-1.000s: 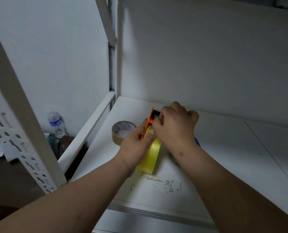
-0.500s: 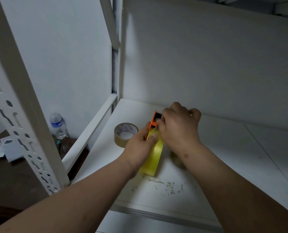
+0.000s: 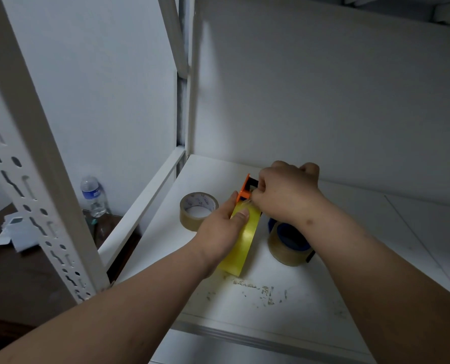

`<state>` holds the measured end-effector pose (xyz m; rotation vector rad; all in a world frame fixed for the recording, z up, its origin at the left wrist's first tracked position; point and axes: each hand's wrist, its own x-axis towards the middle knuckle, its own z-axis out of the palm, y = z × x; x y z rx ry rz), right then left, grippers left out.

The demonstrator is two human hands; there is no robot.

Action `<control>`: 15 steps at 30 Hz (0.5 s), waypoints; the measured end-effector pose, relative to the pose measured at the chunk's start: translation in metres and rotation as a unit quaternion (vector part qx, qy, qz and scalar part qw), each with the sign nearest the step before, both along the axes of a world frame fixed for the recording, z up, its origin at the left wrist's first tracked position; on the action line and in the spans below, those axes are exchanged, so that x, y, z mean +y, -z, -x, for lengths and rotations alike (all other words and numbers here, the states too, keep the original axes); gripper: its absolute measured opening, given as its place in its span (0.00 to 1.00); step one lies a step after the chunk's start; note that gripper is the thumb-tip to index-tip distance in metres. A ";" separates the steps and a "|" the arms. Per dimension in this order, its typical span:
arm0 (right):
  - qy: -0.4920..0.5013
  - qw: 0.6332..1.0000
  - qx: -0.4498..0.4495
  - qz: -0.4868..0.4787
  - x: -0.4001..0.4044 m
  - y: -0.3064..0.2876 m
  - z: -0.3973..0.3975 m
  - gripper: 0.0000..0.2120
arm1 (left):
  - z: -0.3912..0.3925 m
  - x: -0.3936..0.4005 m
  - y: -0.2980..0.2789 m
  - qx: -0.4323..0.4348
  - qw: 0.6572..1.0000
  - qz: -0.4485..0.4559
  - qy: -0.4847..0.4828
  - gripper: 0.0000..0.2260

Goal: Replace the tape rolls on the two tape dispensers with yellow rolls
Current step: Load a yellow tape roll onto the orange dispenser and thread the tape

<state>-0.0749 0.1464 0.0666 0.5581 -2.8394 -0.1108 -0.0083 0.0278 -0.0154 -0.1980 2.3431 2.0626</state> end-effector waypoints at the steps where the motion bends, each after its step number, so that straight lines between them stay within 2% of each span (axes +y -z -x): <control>1: -0.001 1.000 -0.001 -0.012 0.000 -0.001 0.000 0.09 | 0.000 0.000 0.000 0.001 1.000 0.002 0.001 0.24; 9: -0.043 0.998 0.051 -0.017 -0.004 0.003 0.001 0.04 | 0.000 -0.001 -0.002 -0.005 1.000 -0.009 0.007 0.22; 15: -0.081 0.993 0.078 -0.023 -0.001 0.000 0.007 0.08 | 0.004 -0.004 -0.002 -0.013 0.999 -0.040 0.000 0.20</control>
